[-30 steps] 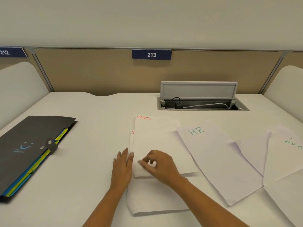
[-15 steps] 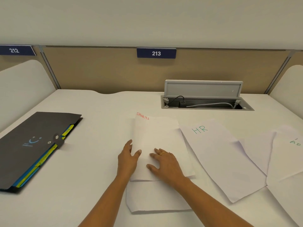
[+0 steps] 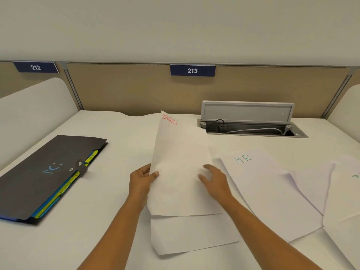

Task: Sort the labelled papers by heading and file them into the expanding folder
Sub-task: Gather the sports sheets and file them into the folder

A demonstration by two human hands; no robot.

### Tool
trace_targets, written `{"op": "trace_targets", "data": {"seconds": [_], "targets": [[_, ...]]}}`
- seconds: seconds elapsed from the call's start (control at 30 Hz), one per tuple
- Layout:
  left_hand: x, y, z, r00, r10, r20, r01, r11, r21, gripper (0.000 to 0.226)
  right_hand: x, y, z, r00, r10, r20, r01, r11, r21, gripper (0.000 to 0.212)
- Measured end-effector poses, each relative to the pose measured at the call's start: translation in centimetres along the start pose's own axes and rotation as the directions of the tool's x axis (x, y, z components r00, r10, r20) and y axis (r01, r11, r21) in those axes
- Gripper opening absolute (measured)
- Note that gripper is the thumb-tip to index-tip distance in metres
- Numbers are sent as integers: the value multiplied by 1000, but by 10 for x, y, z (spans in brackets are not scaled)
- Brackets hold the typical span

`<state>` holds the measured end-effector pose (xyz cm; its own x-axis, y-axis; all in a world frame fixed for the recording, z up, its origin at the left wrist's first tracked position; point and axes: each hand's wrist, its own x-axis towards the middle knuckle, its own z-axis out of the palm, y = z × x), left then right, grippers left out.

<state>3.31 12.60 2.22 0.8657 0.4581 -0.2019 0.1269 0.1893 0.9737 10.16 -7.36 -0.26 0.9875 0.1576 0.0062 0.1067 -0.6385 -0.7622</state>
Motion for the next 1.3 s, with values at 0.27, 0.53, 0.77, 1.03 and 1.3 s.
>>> {"op": "trace_targets", "data": {"seconds": [0.27,0.53,0.77,1.03,1.3], "targets": [[7,33,-16,992,78,98,-58,979,-194,41,21,-20,-33,963,161,216,-265,705,657,45],[8,76,-13,948,305,97,-275,931,-240,41,19,-67,-47,997,-41,-72,83,566,820,13],[-1,56,-14,947,299,119,-289,952,-100,27,7,-60,-36,999,-50,-20,46,593,804,17],[-1,57,-10,955,289,70,-287,957,-37,9,8,-65,-35,998,-56,-24,54,626,778,17],[-9,34,-6,979,203,26,-202,979,-36,12,-4,-50,-18,1000,-7,16,-8,651,759,21]]}}
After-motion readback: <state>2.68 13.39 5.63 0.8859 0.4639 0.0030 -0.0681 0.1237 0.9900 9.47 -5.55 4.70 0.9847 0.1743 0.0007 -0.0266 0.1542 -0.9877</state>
